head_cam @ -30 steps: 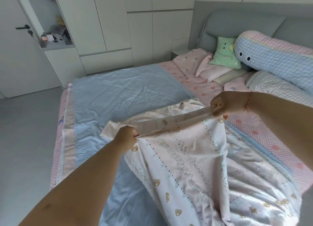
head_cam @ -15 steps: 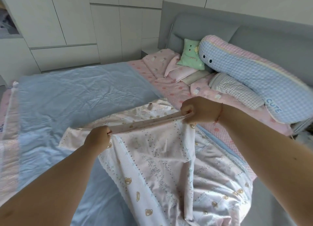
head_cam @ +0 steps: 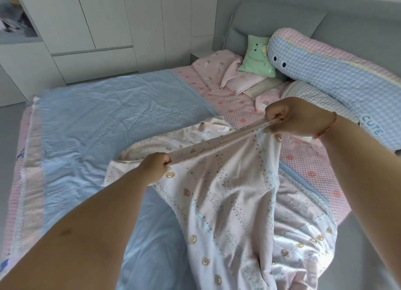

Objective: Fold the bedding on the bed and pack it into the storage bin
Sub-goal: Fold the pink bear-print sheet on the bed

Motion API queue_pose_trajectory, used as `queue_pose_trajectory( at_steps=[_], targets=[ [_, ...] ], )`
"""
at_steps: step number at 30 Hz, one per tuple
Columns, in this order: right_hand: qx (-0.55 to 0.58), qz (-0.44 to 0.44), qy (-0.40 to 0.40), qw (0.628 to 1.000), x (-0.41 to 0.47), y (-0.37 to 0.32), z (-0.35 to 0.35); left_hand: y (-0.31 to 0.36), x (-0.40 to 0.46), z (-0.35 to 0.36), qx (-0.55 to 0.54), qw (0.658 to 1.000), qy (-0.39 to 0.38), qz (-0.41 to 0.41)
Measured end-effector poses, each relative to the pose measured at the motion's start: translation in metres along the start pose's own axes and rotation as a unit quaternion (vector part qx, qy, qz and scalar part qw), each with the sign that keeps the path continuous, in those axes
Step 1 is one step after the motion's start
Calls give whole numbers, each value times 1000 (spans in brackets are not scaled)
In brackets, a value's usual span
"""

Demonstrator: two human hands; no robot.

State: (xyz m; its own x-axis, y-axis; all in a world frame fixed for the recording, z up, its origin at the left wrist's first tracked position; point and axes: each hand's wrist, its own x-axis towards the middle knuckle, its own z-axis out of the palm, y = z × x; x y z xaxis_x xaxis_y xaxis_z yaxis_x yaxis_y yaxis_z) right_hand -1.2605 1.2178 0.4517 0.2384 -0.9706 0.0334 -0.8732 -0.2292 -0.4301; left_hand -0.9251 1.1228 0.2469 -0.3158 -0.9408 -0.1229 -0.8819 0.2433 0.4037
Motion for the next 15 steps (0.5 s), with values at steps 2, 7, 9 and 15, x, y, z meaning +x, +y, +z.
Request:
queue_pose_trajectory(
  at_steps=[2, 7, 9, 15],
  targets=[
    [7, -1, 4, 1000, -5, 0, -2, 6, 2, 4, 9, 1000, 11, 6],
    [20, -6, 21, 1000, -15, -2, 0, 12, 15, 3, -17, 999, 43, -5],
    [37, -9, 18, 999, -18, -2, 2, 14, 20, 3, -31, 999, 39, -4],
    [101, -11, 39, 994, -23, 2, 11, 21, 35, 11, -55, 998, 31, 5]
  ],
)
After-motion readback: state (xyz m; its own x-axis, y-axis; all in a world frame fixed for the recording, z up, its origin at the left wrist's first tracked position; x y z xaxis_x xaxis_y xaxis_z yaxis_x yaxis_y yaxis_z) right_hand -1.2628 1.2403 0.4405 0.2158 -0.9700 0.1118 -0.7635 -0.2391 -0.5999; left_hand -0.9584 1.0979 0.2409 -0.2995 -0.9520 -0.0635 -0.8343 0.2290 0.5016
